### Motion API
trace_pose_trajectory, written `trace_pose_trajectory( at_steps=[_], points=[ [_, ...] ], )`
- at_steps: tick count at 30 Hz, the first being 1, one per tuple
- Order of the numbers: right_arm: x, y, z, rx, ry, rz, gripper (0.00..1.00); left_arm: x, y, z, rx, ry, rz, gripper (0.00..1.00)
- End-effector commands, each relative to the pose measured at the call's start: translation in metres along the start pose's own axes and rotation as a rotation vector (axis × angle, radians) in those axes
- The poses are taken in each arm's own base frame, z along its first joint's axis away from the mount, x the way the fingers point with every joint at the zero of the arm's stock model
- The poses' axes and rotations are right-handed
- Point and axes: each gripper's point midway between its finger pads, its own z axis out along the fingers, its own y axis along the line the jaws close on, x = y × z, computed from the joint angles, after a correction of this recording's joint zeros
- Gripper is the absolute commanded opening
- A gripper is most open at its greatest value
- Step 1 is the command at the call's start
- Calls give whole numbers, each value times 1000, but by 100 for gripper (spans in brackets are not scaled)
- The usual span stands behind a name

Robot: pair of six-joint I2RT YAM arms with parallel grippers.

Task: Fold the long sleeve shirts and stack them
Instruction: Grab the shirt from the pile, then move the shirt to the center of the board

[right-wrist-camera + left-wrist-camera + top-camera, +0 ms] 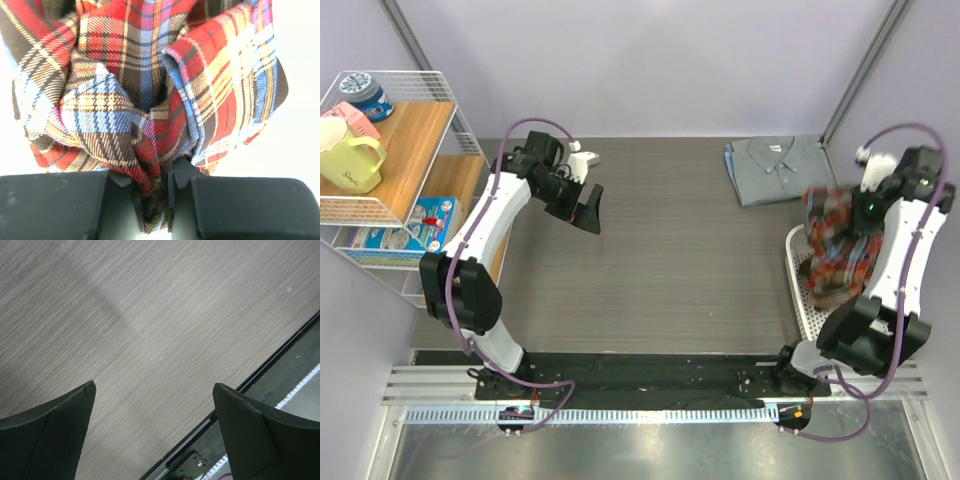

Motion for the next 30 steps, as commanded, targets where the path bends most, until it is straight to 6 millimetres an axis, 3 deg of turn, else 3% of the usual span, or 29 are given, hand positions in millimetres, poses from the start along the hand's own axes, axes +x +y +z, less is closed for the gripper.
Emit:
trace_pose_trajectory(
  at_steps=[1,2,3,6,8,9,11,12,13,14,15,16,18,19,21,23,25,28,29,30],
  points=[
    [-75,57,-129,-202,-437,-80,1,-25,-5,-21,100,-114,-74,100],
    [-89,84,-146,-306,-509,-125,1,-28,-7,-24,122,-130,-77,100],
    [-107,93,-168,-319,-595,-154,1,-29,-3,-28,117,-141,-87,100],
    [-139,163,-201,-458,-725,-263,1,-34,2,-37,85,-169,-77,100],
    [-149,197,-214,-553,-765,-256,1,-36,4,-42,64,-185,-68,100],
    [-154,232,-225,-633,-803,-327,1,-38,6,-49,41,-202,-67,100],
    [-157,265,-227,-719,-796,-350,1,-40,10,-58,18,-231,-71,100],
    [-158,287,-240,-786,-834,-397,1,-41,11,-62,13,-243,-84,100],
    [-159,297,-243,-823,-841,-405,1,-45,11,-69,0,-274,-78,100],
    [-160,305,-239,-871,-806,-341,9,-44,15,-74,-12,-289,-89,100],
    [-171,303,-237,-848,-828,-298,21,-42,17,-75,-17,-296,-95,100],
    [-178,290,-220,-812,-802,-242,33,-42,17,-79,-27,-307,-87,100],
    [-178,260,-150,-764,-642,-116,85,-36,17,-78,-29,-296,-83,100],
    [-180,222,-113,-695,-580,-17,97,-35,17,-77,-23,-296,-72,100],
    [-153,203,-43,-644,-350,-10,100,-31,14,-74,-6,-296,-45,100],
    [-138,193,-18,-570,-254,-23,100,-19,14,-62,4,-269,-12,100],
    [-126,196,-20,-577,-241,-77,100,2,13,-42,21,-212,13,100],
    [-92,223,-30,-637,-221,-197,98,19,1,-13,23,-140,151,100],
    [-68,243,-24,-675,-171,-249,98,32,-13,5,45,-90,198,100],
    [-61,251,-25,-679,-185,-283,97,33,-11,16,10,-80,245,100]
  ],
)
